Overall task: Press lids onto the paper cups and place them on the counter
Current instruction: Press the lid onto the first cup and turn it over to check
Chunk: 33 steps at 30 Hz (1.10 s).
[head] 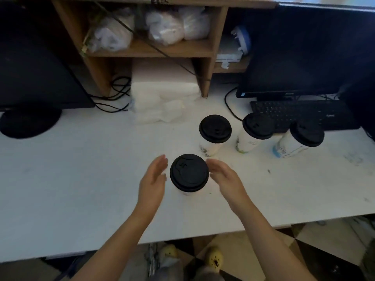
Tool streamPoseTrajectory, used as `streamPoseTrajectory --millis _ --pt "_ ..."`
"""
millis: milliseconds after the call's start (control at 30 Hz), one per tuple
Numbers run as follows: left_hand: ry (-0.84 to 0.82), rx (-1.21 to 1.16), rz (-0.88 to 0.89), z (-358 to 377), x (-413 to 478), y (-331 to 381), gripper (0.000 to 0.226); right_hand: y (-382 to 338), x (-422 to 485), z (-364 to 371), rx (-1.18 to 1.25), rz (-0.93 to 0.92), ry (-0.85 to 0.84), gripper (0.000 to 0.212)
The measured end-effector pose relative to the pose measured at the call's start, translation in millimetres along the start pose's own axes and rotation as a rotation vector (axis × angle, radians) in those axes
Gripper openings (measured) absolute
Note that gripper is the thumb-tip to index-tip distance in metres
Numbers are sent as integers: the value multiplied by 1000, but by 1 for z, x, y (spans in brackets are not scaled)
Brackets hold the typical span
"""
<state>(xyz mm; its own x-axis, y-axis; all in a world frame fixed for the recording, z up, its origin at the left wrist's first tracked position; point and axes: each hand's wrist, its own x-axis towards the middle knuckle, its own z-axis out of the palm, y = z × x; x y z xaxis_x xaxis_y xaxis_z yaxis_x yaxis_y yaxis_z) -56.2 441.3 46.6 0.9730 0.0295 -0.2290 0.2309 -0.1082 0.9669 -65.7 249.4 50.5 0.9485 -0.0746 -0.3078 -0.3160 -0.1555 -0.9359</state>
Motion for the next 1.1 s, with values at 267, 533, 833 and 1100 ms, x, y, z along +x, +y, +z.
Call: streamPoseTrajectory --millis 267,533,833,1100 --pt "156 381 176 54 6 25 34 -23 9 53 -119 -104 174 32" --pt "184 470 201 54 13 18 33 -15 12 53 -101 -119 174 31" --pt "-133 269 116 22 39 31 34 -14 -25 54 -151 9 193 11" --pt "90 390 193 25 23 40 30 -35 -14 57 -196 -37 217 35"
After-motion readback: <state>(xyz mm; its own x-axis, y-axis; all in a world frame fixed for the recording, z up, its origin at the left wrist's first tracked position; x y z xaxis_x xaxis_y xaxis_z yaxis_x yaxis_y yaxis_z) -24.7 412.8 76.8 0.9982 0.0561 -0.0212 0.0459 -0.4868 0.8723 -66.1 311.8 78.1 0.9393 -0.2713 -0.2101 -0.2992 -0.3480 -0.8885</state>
